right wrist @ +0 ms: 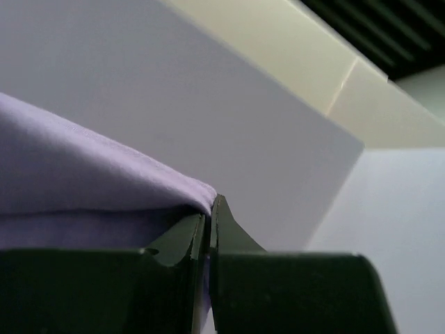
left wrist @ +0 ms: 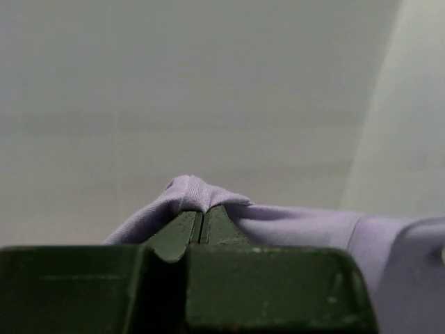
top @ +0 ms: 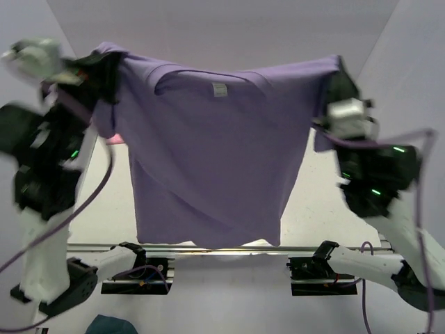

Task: Fold and stack the t-shirts
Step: Flatten out the tshirt

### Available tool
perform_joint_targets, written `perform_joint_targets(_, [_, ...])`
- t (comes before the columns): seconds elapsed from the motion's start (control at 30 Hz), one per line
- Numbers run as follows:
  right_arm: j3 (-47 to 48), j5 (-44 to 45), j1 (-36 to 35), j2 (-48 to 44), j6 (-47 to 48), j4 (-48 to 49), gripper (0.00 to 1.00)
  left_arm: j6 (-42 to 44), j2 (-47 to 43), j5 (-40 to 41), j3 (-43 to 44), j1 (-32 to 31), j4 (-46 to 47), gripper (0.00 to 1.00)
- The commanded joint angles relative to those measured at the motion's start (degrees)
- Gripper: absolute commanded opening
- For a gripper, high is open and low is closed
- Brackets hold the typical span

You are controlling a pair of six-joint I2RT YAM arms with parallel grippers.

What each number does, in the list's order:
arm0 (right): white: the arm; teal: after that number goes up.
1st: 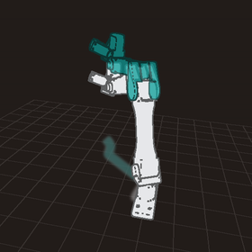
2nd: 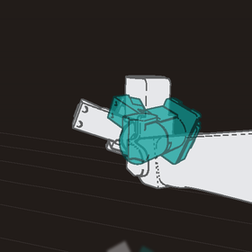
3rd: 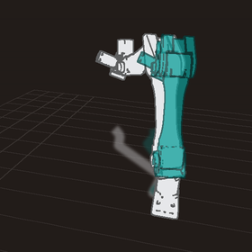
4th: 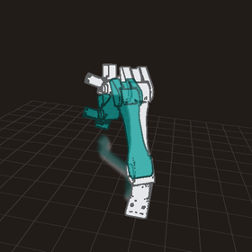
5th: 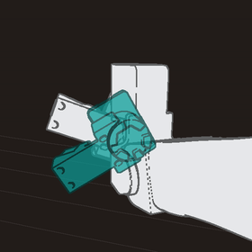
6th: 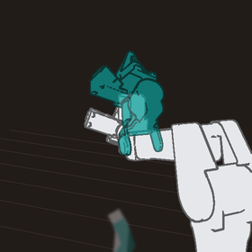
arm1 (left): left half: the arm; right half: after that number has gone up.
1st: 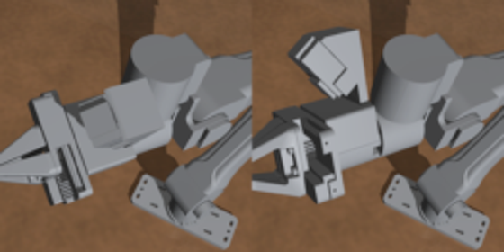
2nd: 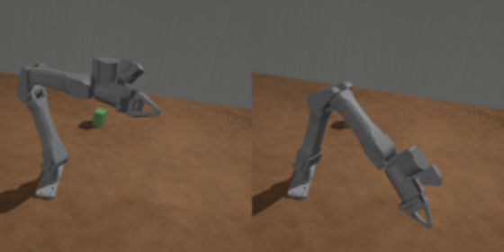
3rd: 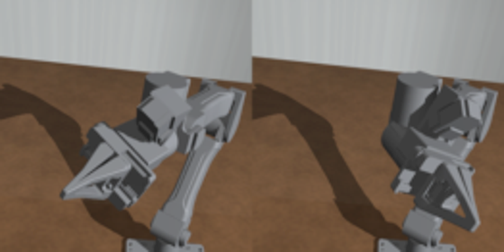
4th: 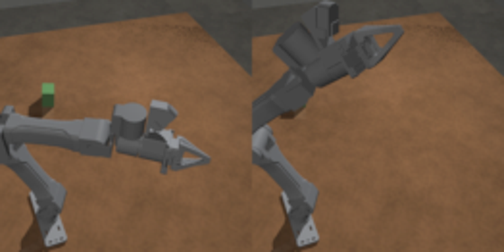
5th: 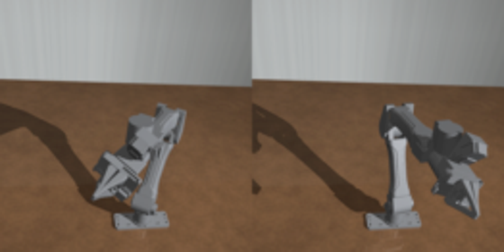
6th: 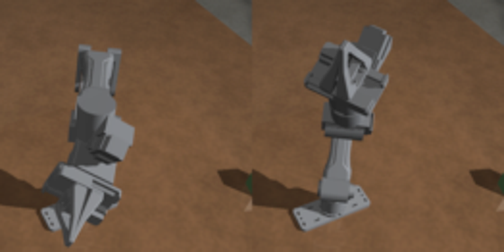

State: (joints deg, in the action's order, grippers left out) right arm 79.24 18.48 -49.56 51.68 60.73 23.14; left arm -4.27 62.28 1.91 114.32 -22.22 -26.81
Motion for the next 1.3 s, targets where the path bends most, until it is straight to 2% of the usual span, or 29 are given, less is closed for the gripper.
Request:
perform_joint_targets(0.0, [-4.36,14.64,1.83,8.51,9.67,17.90,0.00,-0.65,12.03,9.76,-4.36,0.50,1.14,0.00])
perform_joint_targets(0.1, [-5.94,15.62,7.18,14.93,3.02,19.22,0.00,-3.10,18.29,16.42,-6.74,0.51,2.28,0.00])
perform_joint_targets(0.2, [-9.01,15.54,14.73,21.34,-3.94,19.93,0.00,-5.83,26.64,19.52,-8.94,1.56,3.87,0.00])
perform_joint_targets(0.33, [-8.41,15.36,21.96,35.31,-11.24,18.96,0.00,-8.21,40.43,15.50,-6.84,3.32,4.40,0.00])
perform_joint_targets(0.37, [-5.88,15.36,22.75,42.29,-13.07,17.92,0.00,-8.82,43.59,13.58,-4.74,4.19,5.96,0.00])
perform_joint_targets(0.47, [-2.18,13.96,26.00,49.20,-17.39,13.27,0.00,-8.82,57.48,10.50,4.22,5.86,5.98,0.00])
perform_joint_targets(0.5, [2.45,13.60,27.14,56.18,-19.40,11.42,0.00,-9.43,60.73,9.00,6.68,6.57,6.76,0.00])
perform_joint_targets(0.53, [3.97,13.17,28.02,58.25,-20.12,9.06,0.00,-9.44,67.20,7.77,11.84,6.57,6.77,0.00])
perform_joint_targets(0.63, [13.28,10.97,31.09,68.26,-23.02,5.08,0.00,-10.05,74.98,4.51,20.12,7.72,9.83,0.00])
perform_joint_targets(0.7, [15.75,10.09,31.72,71.87,-23.90,4.46,0.00,-10.66,78.76,2.49,20.77,8.32,14.73,0.00])
perform_joint_targets(0.93, [26.13,5.25,34.88,79.97,-27.15,1.91,0.00,-11.20,82.12,1.87,17.69,8.86,27.84,0.00])
perform_joint_targets(1.0, [28.33,4.46,35.50,81.46,-27.68,2.79,0.00,-11.81,84.05,1.87,18.30,8.86,29.61,0.00])
perform_joint_targets(1.27, [35.09,-1.78,38.04,89.63,-30.67,8.50,0.00,-14.79,90.90,2.56,18.82,8.86,46.65,0.00])
